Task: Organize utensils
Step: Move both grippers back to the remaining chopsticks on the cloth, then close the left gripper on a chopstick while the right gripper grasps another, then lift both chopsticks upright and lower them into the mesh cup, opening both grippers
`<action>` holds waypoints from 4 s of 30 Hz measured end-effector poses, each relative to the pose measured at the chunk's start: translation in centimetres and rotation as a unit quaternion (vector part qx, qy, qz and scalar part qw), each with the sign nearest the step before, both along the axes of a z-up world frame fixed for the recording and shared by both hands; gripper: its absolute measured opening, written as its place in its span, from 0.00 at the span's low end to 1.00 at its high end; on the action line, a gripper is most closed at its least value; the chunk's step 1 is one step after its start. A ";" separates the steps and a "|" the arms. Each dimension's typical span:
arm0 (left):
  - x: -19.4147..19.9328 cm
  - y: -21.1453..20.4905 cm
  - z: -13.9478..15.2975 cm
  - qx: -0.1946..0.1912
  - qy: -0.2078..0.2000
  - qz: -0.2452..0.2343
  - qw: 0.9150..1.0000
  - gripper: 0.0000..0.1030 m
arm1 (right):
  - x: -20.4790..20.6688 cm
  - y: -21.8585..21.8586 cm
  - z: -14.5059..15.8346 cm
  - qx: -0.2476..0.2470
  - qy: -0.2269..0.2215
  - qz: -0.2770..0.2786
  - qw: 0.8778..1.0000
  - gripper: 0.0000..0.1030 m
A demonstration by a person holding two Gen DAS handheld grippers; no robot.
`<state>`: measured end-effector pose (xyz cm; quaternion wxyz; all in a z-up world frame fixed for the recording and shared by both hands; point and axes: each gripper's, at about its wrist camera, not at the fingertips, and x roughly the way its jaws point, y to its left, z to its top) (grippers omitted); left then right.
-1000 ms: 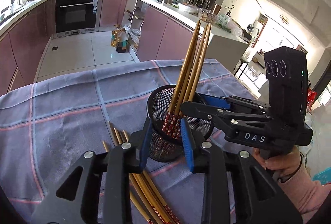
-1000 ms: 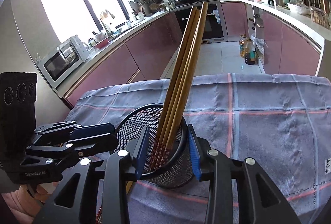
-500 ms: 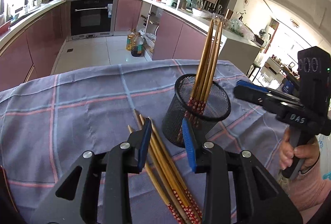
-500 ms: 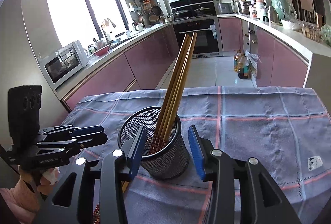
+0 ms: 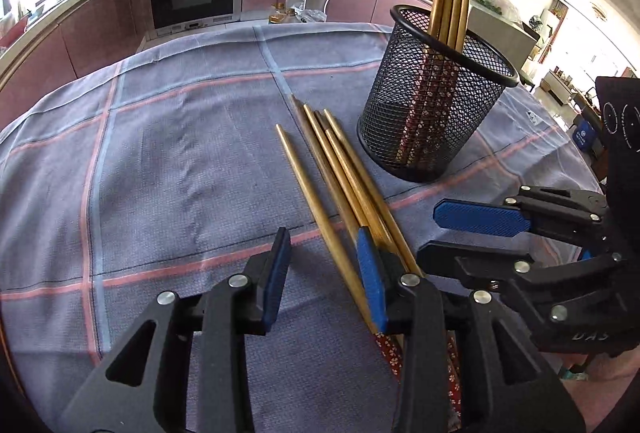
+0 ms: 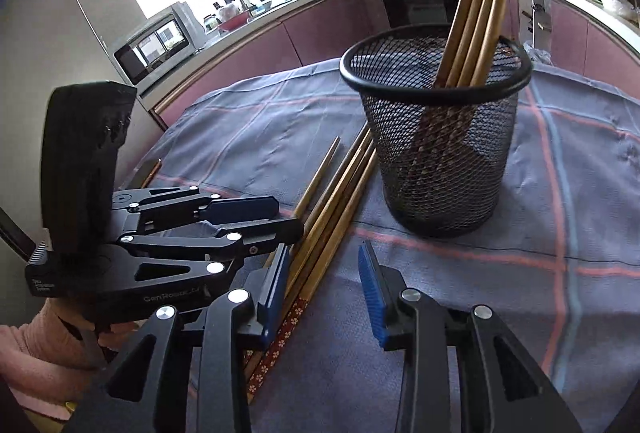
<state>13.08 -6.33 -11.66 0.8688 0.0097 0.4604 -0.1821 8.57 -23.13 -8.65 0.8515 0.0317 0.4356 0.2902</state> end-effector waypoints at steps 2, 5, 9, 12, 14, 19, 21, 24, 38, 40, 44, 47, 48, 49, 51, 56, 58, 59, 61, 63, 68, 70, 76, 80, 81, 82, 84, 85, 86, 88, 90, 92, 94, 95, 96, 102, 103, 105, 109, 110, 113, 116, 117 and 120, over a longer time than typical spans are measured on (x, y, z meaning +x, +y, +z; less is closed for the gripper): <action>0.0 0.3 -0.1 0.000 0.001 0.004 1.000 0.29 | 0.1 0.6 -0.4 -0.013 -0.002 0.000 1.000 0.30; -0.3 0.5 0.0 0.004 -0.002 0.005 1.000 0.27 | 0.3 0.9 -0.3 -0.023 -0.006 -0.003 1.000 0.29; -0.6 0.7 0.0 0.008 -0.004 0.003 1.000 0.26 | 0.2 0.4 -0.6 -0.041 0.000 -0.011 0.999 0.27; -0.8 1.0 -0.1 0.006 -0.002 0.003 1.000 0.26 | 0.2 0.1 -0.8 -0.043 0.004 -0.015 0.999 0.25; -0.5 1.0 0.0 0.004 0.000 0.002 1.000 0.26 | 0.3 0.3 -0.8 -0.048 0.002 -0.017 0.999 0.25; 0.1 0.6 0.0 0.010 -0.003 0.003 1.000 0.25 | 0.9 0.8 -0.7 -0.058 -0.008 -0.023 0.998 0.24; 0.3 0.5 0.0 0.015 -0.004 0.006 1.000 0.22 | 1.3 1.0 -0.8 -0.056 -0.006 -0.025 0.998 0.24; 0.3 0.5 0.0 0.016 -0.003 0.012 1.000 0.16 | 1.2 1.3 -0.8 -0.059 -0.005 -0.025 0.998 0.22; 0.2 1.4 -0.1 -0.002 0.007 0.013 1.000 0.14 | 0.9 -0.2 -0.3 -0.023 0.014 -0.038 0.999 0.11; 0.2 1.5 -0.2 -0.002 0.007 0.012 1.000 0.14 | 0.9 0.0 -0.3 -0.035 0.012 -0.036 0.999 0.11; 0.2 1.4 -0.2 -0.001 0.007 0.013 1.000 0.14 | 1.4 0.5 -0.9 -0.060 0.013 -0.038 0.997 0.12; 0.3 1.2 -0.1 -0.001 0.008 0.013 1.000 0.14 | 1.6 1.2 -1.0 -0.070 0.001 -0.037 0.997 0.11; 0.4 1.1 -0.1 0.000 0.007 0.013 1.000 0.14 | 1.7 1.2 -1.0 -0.070 0.000 -0.037 0.997 0.12; 0.4 1.1 -0.2 0.001 0.007 0.014 1.000 0.14 | 1.9 1.2 -1.1 -0.067 0.000 -0.037 0.997 0.12; 0.5 1.0 -0.2 0.000 0.007 0.018 1.000 0.14 | 2.1 1.0 -1.3 -0.052 0.005 -0.040 0.998 0.09; 0.2 1.1 0.0 -0.007 0.005 0.033 0.999 0.07 | 1.8 -0.2 -0.9 -0.015 0.003 -0.042 0.999 0.06; -0.1 1.1 0.4 -0.015 0.000 0.033 0.999 0.07 | 1.4 -0.6 -0.3 -0.002 -0.005 -0.035 0.999 0.06; -0.2 1.2 0.5 -0.021 -0.001 0.031 0.999 0.07 | 1.2 -0.7 0.0 0.003 -0.010 -0.030 0.999 0.06; -0.8 1.0 1.0 -0.027 -0.008 0.020 0.999 0.07 | 0.7 -0.8 0.7 0.013 -0.019 -0.017 1.000 0.06; -1.5 0.8 1.4 -0.032 -0.013 0.007 0.999 0.07 | 0.2 -0.6 1.2 0.015 -0.026 -0.002 1.000 0.06; -2.1 0.6 1.2 -0.042 -0.006 -0.009 0.999 0.07 | -0.2 0.3 1.0 -0.006 -0.021 0.023 0.999 0.06; -2.0 0.4 0.6 -0.036 0.003 -0.009 0.999 0.07 | 0.0 0.5 0.7 -0.014 -0.011 0.024 1.000 0.06; -1.9 0.1 -0.1 -0.027 0.013 -0.021 0.999 0.08 | 0.3 0.7 -0.3 -0.039 0.008 0.025 0.999 0.06; -1.3 -0.1 -0.4 -0.021 0.018 -0.027 0.999 0.08 | 1.0 0.6 -0.5 -0.039 0.014 0.025 0.999 0.12; -1.2 -0.1 -0.4 -0.021 0.019 -0.030 0.999 0.09 | 1.2 0.6 -0.6 -0.036 0.016 0.027 0.999 0.14; -1.0 -0.2 -0.4 -0.021 0.019 -0.031 0.999 0.09 | 1.6 0.5 -0.8 -0.031 0.019 0.027 0.999 0.15; -0.7 -0.2 -0.5 -0.023 0.022 -0.031 0.999 0.08 | 2.0 0.4 -1.1 -0.020 0.028 0.032 0.999 0.15; -0.6 -0.2 -0.5 -0.022 0.023 -0.031 0.999 0.08 | 2.0 0.4 -1.1 -0.012 0.029 0.034 0.999 0.09; -0.6 -0.3 -0.4 -0.020 0.022 -0.028 0.999 0.08 | 2.0 0.4 -1.1 -0.010 0.029 0.035 0.999 0.07; -0.7 -0.2 -0.3 -0.021 0.023 -0.022 0.999 0.07 | 1.6 0.5 -0.7 -0.015 0.018 0.032 0.999 0.06; -1.0 0.2 0.1 -0.027 0.019 -0.020 0.999 0.07 | 1.1 0.1 -0.1 -0.006 0.008 0.033 0.999 0.05; -1.3 0.4 0.9 -0.038 0.011 -0.021 0.999 0.07 | 0.6 -0.4 0.8 -0.002 -0.009 0.028 1.000 0.06; -1.7 0.7 2.0 -0.050 0.000 -0.024 0.998 0.07 | 0.0 -1.0 2.0 0.006 -0.028 0.024 0.999 0.06; -1.8 0.8 2.7 -0.057 -0.006 -0.025 0.998 0.07 | -0.2 -1.3 2.6 0.012 -0.037 0.022 0.999 0.06; -2.0 0.9 3.4 -0.062 -0.014 -0.026 0.998 0.07 | -0.5 -1.7 3.2 0.017 -0.047 0.018 0.999 0.06; -3.2 1.3 7.7 -0.105 -0.056 -0.040 0.992 0.07 | -1.7 -3.6 6.8 0.045 -0.097 -0.004 0.994 0.06; -3.4 1.3 8.3 -0.111 -0.062 -0.042 0.991 0.07 | -1.7 -3.9 7.2 0.048 -0.104 -0.006 0.993 0.05; -3.7 1.4 9.5 -0.122 -0.074 -0.046 0.989 0.07 | -1.8 -4.5 8.1 0.057 -0.115 -0.010 0.992 0.06; -4.4 1.4 11.7 -0.135 -0.097 -0.054 0.985 0.07 | -1.9 -5.3 9.6 0.066 -0.136 -0.016 0.988 0.06; -4.5 1.4 12.2 -0.138 -0.103 -0.055 0.984 0.07 | -1.8 -5.4 10.0 0.068 -0.140 -0.017 0.988 0.06; -4.7 1.3 13.6 -0.143 -0.118 -0.056 0.981 0.07 | -1.6 -5.7 11.0 0.073 -0.150 -0.017 0.986 0.06; -4.4 1.2 14.7 -0.146 -0.130 -0.052 0.979 0.07 | -1.3 -5.8 11.9 0.070 -0.162 -0.018 0.984 0.06; -4.3 1.0 15.1 -0.147 -0.134 -0.050 0.979 0.07 | -1.3 -5.9 12.3 0.069 -0.167 -0.019 0.983 0.06; -3.5 0.8 16.2 -0.153 -0.145 -0.048 0.976 0.07 | -1.2 -6.1 13.6 0.066 -0.182 -0.021 0.981 0.05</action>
